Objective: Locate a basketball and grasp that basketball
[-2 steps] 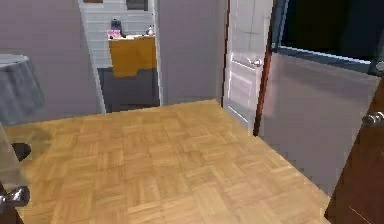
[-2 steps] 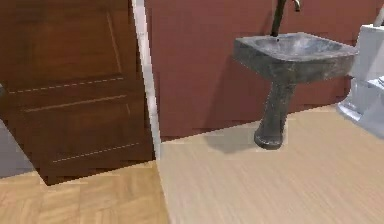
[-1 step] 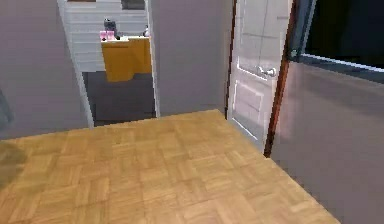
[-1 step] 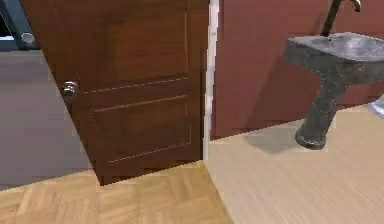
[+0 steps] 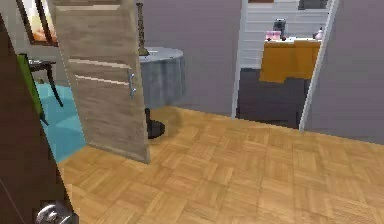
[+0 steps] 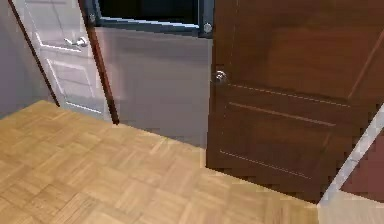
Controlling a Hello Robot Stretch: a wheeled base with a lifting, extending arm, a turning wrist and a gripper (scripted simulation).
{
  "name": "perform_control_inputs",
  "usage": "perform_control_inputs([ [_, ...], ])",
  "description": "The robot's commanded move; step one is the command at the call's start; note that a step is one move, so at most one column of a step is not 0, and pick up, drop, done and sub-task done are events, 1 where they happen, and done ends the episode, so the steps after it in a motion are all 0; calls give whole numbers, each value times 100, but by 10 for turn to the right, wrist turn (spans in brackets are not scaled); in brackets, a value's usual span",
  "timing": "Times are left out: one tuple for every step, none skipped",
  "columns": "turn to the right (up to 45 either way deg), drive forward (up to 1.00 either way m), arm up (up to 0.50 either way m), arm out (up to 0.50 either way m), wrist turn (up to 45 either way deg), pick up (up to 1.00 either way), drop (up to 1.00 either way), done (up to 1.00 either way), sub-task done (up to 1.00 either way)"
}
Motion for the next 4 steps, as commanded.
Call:
perform_control_inputs([
  [0,95,0,0,0,0,0,0,0],
  [-450,0,0,0,0,0,0,0,0],
  [-150,0,0,0,0,0,0,0,0],
  [0,45,0,0,0,0,0,0,0],
])
